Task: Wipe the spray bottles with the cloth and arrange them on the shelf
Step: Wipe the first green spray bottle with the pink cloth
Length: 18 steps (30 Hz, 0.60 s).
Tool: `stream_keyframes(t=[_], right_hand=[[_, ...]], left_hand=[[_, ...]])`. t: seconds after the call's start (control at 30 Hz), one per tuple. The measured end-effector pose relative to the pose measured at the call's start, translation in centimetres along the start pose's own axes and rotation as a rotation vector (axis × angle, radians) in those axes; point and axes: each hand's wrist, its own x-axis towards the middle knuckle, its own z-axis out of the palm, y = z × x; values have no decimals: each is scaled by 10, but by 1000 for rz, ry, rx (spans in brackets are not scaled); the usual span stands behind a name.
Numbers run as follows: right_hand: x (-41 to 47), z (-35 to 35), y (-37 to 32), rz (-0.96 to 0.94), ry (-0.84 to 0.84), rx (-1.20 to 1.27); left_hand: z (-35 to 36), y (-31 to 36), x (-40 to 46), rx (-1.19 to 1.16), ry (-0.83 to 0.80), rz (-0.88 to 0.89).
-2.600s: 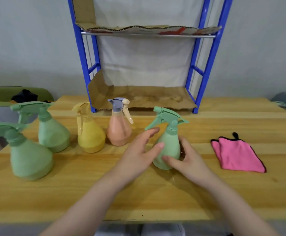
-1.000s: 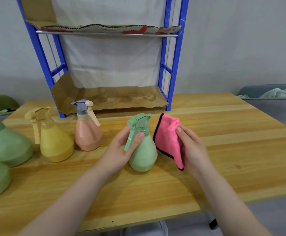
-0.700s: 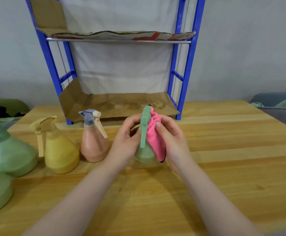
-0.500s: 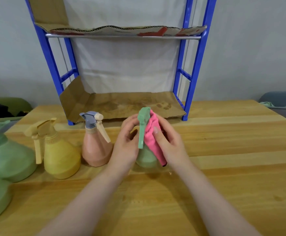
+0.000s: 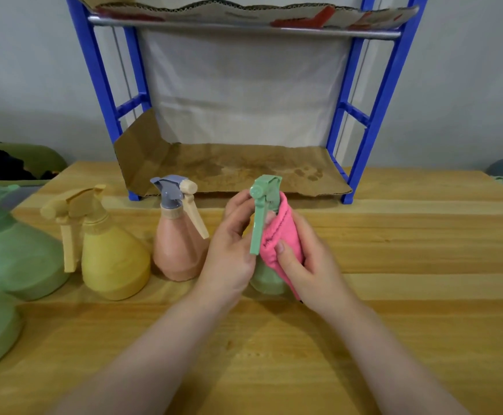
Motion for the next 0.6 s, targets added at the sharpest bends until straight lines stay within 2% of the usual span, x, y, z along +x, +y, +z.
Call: stream_keyframes(t=[0.37, 0.6], right_hand=[[-11, -5, -6, -40, -45, 153], [-9, -8, 3, 110, -25, 256]], left_hand=[[-2, 14, 0, -123, 39, 11], [0, 20, -2, -202, 46, 19]])
